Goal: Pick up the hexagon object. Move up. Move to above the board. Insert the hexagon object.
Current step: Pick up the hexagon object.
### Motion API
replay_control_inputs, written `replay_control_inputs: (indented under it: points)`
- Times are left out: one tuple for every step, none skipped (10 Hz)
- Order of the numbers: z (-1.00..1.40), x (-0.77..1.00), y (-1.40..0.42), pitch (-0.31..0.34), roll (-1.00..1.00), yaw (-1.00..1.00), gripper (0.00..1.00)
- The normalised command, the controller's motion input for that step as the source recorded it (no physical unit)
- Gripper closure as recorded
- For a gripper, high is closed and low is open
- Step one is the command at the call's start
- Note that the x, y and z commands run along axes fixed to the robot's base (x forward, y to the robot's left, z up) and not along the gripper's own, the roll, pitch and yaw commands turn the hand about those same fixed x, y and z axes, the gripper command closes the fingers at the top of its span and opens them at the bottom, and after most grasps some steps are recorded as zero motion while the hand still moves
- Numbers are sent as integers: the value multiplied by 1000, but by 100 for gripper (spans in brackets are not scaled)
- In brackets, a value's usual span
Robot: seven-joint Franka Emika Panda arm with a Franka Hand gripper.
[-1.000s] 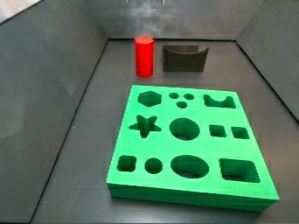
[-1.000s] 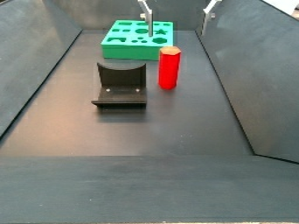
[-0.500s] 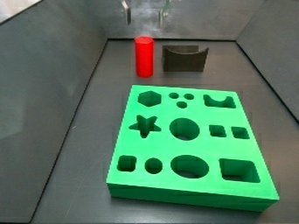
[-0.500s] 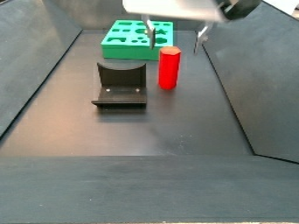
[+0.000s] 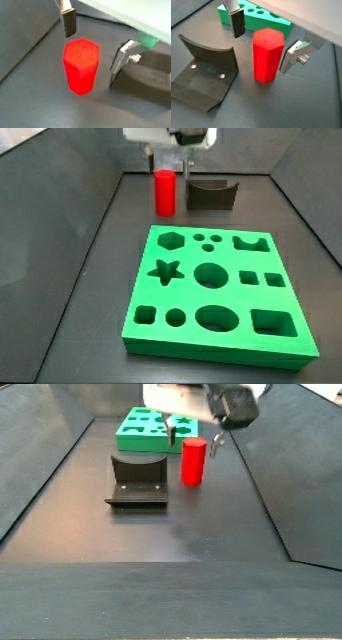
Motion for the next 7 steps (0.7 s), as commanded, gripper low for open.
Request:
replay_control_inputs:
  points:
    - [-17,-29,0,-13,0,-197,0]
    - [-694,-180,-291,-136,154,-251,0]
    - [-180,-177,-80,-77,51,-194,0]
    - [-309,-249,-146,-126,37,-180,0]
    - [0,0,0,0,0,0,0]
    - [0,0,0,0,0,0,100]
    - [0,0,0,0,0,0,100]
